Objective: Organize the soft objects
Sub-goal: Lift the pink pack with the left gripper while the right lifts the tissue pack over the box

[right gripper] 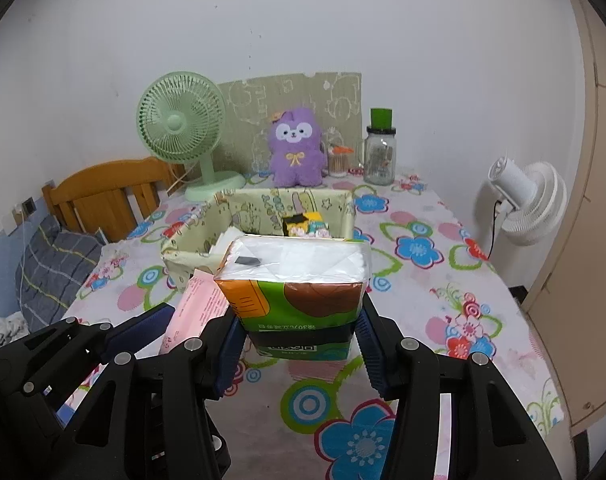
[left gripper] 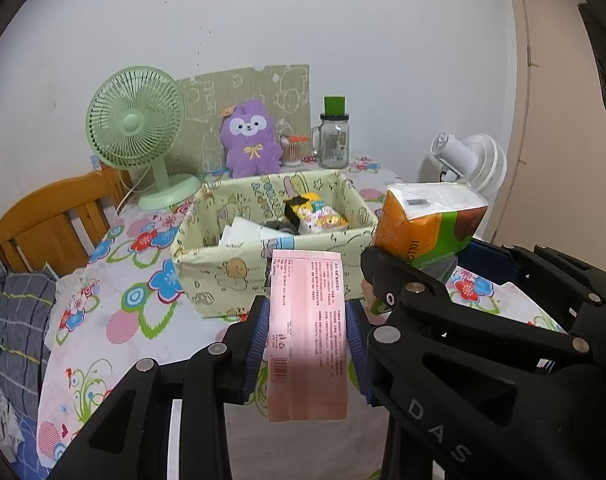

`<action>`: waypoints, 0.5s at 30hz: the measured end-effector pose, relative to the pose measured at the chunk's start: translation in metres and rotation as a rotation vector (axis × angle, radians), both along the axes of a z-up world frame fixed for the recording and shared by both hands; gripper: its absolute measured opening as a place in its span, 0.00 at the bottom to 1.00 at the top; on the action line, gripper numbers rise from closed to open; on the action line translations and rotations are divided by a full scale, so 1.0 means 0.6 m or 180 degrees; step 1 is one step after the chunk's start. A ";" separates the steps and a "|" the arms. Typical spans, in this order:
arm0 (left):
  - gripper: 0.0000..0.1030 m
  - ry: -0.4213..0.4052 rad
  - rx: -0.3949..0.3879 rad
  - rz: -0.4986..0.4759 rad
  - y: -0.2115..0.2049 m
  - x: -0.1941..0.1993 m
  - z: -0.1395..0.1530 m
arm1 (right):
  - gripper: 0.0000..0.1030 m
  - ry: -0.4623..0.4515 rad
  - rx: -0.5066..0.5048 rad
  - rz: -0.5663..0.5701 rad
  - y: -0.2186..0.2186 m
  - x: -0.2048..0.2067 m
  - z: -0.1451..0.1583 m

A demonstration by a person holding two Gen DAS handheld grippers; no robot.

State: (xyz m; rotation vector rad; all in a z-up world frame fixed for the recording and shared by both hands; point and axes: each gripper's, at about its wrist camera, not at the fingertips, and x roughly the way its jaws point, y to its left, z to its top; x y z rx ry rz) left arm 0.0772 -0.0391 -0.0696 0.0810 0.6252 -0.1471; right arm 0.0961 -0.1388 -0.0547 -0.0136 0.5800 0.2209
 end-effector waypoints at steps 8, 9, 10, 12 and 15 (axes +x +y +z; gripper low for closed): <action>0.38 -0.0105 -0.0009 -0.0014 0.000 -0.004 0.026 | 0.54 -0.0070 0.0009 0.0005 0.000 -0.003 0.026; 0.38 -0.0120 -0.0003 -0.0013 0.000 -0.004 0.029 | 0.54 -0.0077 0.0012 0.0011 0.000 -0.002 0.029; 0.38 -0.0135 0.0001 -0.0015 0.000 -0.003 0.033 | 0.54 -0.0085 0.0012 0.0013 0.000 -0.001 0.032; 0.38 -0.0153 -0.0005 -0.0018 -0.001 -0.003 0.038 | 0.54 -0.0106 0.0010 0.0015 0.002 0.001 0.037; 0.38 -0.0180 -0.0027 -0.0025 0.001 -0.001 0.044 | 0.54 -0.0135 0.0005 0.0023 0.005 0.005 0.045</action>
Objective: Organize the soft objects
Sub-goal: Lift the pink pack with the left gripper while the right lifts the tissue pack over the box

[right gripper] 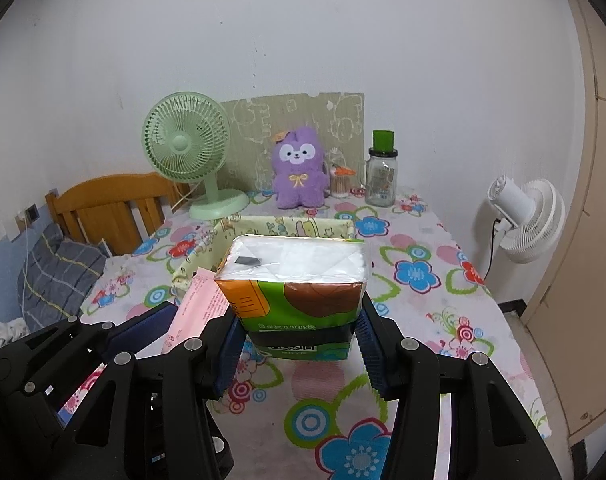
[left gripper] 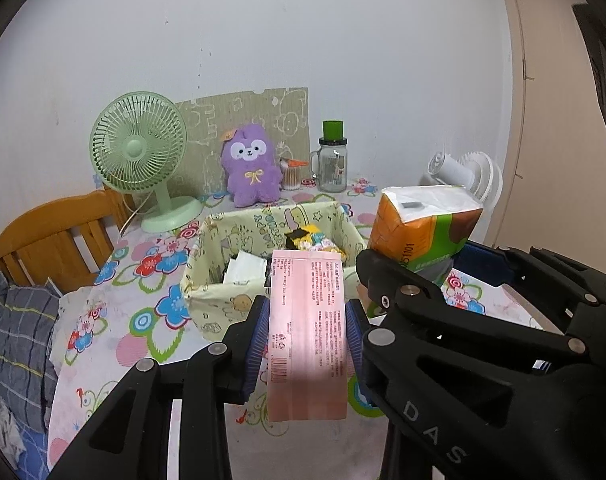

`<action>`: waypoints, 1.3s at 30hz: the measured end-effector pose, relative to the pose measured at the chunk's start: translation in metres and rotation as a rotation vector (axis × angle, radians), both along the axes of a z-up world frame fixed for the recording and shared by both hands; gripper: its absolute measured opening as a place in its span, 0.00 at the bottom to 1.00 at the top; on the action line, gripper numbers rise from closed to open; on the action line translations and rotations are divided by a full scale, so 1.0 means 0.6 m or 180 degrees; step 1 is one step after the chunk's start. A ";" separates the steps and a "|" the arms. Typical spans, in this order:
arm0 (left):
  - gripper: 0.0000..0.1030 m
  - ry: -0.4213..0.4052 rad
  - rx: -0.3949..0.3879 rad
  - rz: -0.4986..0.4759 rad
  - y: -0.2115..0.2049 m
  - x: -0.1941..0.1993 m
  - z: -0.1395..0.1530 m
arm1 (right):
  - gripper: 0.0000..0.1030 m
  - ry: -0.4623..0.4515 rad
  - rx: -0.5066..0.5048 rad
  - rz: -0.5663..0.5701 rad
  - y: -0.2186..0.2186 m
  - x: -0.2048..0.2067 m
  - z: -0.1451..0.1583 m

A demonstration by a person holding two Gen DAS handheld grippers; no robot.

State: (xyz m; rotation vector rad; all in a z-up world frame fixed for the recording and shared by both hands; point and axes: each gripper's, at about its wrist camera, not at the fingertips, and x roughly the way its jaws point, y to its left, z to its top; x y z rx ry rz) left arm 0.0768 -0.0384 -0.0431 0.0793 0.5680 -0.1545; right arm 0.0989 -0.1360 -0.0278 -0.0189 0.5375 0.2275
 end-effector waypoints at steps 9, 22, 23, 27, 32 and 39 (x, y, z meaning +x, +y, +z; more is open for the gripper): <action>0.38 -0.0044 -0.0016 0.0018 0.012 0.018 0.013 | 0.54 -0.0011 0.0010 0.0021 0.009 0.013 0.008; 0.38 -0.0052 -0.0058 0.0040 0.022 0.061 0.016 | 0.54 -0.0001 0.0033 0.0030 0.026 0.068 0.012; 0.38 -0.0052 -0.0062 0.0041 0.023 0.064 0.016 | 0.54 -0.0001 0.0032 0.0031 0.027 0.071 0.012; 0.38 -0.0051 -0.0063 0.0047 0.026 0.079 0.017 | 0.54 0.0001 0.0037 0.0032 0.030 0.082 0.013; 0.38 -0.0069 -0.0069 0.0057 0.029 0.098 0.021 | 0.54 -0.0013 0.0043 0.0031 0.033 0.106 0.018; 0.38 -0.0075 -0.0079 0.0056 0.031 0.111 0.022 | 0.54 -0.0019 0.0034 0.0027 0.034 0.125 0.019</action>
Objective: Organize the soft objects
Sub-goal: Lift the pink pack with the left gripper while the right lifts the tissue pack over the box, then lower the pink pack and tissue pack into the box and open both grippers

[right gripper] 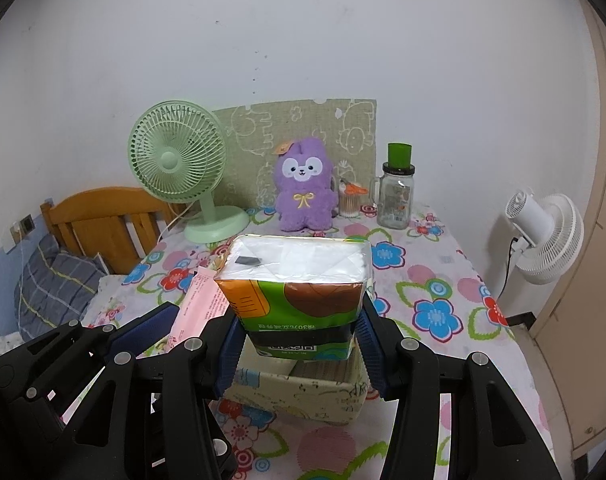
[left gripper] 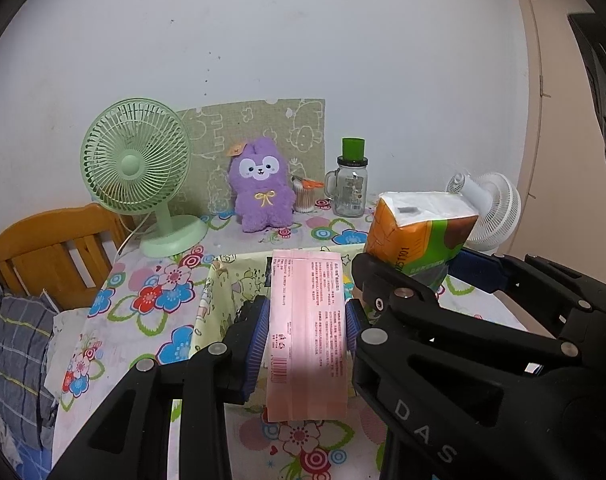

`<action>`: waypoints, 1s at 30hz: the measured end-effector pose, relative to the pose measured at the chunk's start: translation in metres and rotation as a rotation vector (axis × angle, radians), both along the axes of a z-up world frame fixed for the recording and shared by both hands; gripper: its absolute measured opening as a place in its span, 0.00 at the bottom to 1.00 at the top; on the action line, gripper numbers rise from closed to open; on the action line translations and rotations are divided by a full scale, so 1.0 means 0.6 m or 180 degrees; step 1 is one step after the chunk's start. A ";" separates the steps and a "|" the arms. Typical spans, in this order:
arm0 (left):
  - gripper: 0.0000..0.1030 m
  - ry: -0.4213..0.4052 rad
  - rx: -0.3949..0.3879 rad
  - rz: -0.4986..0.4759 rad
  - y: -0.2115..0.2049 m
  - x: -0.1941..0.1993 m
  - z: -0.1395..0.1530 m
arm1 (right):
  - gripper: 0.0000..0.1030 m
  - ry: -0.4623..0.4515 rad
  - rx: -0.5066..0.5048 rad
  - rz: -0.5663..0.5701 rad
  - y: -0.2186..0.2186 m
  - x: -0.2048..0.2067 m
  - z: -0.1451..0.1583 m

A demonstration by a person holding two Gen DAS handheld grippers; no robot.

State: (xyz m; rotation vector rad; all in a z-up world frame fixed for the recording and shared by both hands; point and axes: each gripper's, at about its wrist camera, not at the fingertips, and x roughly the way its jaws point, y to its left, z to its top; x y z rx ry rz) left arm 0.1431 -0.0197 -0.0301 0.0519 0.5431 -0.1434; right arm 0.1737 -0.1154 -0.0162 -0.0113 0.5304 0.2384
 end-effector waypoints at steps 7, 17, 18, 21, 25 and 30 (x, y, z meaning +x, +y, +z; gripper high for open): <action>0.38 0.0018 -0.0030 0.0008 0.002 0.031 -0.001 | 0.54 0.0018 -0.0024 0.0004 0.001 0.030 -0.001; 0.38 0.0059 -0.0023 -0.0024 0.002 0.067 -0.013 | 0.54 0.0054 -0.0032 -0.0015 0.000 0.061 -0.013; 0.38 0.0072 -0.0024 -0.0035 0.001 0.071 -0.015 | 0.54 0.0069 -0.0039 -0.0016 0.000 0.067 -0.015; 0.38 0.0096 -0.0006 -0.0057 0.000 0.086 -0.019 | 0.54 0.0091 -0.0024 -0.0018 0.000 0.079 -0.018; 0.38 0.0106 -0.0005 -0.0070 0.000 0.101 -0.022 | 0.54 0.0102 -0.0023 -0.0021 0.000 0.097 -0.022; 0.38 0.0144 -0.0012 -0.0082 0.003 0.119 -0.032 | 0.54 0.0146 -0.0035 -0.0029 0.003 0.116 -0.031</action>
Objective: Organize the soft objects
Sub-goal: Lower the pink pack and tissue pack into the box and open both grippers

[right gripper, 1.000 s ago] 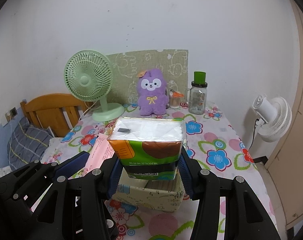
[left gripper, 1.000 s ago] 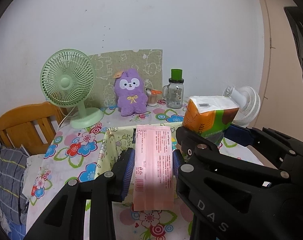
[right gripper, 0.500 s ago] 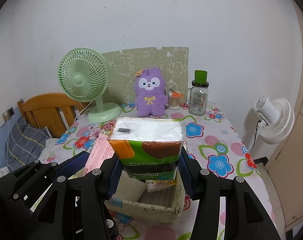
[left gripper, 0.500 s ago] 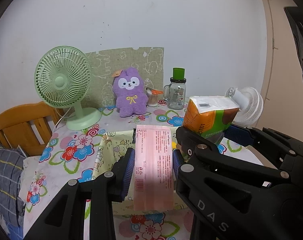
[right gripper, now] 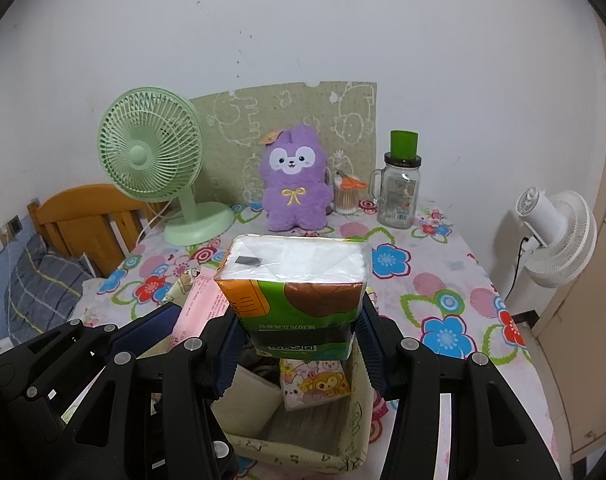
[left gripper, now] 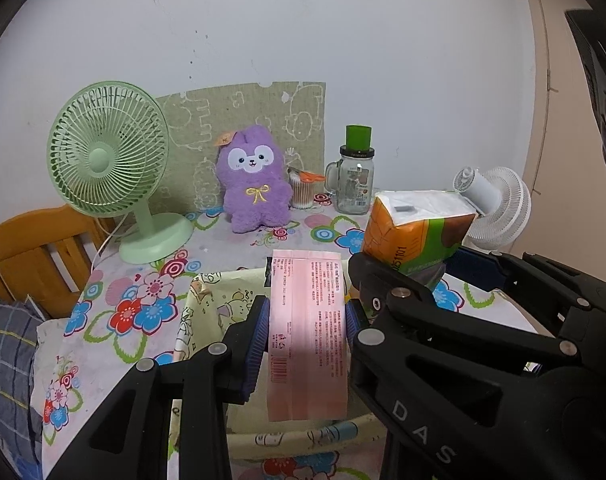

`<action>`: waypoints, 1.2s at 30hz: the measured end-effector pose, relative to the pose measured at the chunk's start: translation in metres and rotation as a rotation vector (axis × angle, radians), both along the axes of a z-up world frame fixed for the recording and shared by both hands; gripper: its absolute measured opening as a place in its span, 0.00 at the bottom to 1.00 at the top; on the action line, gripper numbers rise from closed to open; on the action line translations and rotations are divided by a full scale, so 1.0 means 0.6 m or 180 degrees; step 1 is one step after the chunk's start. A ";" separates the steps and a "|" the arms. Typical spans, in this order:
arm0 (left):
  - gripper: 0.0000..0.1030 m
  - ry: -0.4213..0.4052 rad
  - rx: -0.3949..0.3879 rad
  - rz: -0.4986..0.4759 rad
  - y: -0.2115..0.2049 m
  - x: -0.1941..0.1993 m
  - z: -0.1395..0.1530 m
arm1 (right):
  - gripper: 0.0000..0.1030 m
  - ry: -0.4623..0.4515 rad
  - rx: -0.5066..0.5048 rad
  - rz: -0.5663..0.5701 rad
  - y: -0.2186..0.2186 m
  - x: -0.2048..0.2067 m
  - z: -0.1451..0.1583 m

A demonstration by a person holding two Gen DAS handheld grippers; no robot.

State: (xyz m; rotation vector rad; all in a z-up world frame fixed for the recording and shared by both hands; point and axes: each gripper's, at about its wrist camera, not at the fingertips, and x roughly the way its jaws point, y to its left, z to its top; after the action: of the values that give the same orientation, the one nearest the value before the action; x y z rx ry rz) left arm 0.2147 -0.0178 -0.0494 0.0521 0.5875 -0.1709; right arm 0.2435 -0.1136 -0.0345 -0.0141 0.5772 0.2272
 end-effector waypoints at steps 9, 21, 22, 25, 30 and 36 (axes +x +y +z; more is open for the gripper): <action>0.45 0.0036 -0.0073 0.0042 0.009 0.028 -0.018 | 0.54 0.0055 -0.0011 0.0040 0.006 0.029 -0.017; 0.68 0.0109 -0.0013 0.0203 0.026 0.040 -0.038 | 0.54 0.0130 -0.0025 0.0173 0.024 0.039 -0.037; 0.70 0.0119 -0.0005 0.0219 0.028 0.039 -0.040 | 0.54 0.0134 -0.0029 0.0182 0.026 0.040 -0.039; 0.75 0.0144 0.0007 0.0253 0.034 0.039 -0.044 | 0.54 0.0159 -0.0016 0.0191 0.030 0.040 -0.045; 0.83 0.0181 -0.0036 0.0233 0.040 0.035 -0.049 | 0.63 0.0200 0.0010 0.0262 0.039 0.044 -0.052; 0.86 0.0181 -0.0072 0.0279 0.050 0.036 -0.047 | 0.81 0.0147 0.0069 0.0225 0.043 0.039 -0.050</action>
State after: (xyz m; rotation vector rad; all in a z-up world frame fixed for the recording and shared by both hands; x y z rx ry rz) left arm 0.2366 0.0120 -0.0777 -0.0003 0.6432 -0.0942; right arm 0.2668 -0.0878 -0.0645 -0.0082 0.6208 0.3032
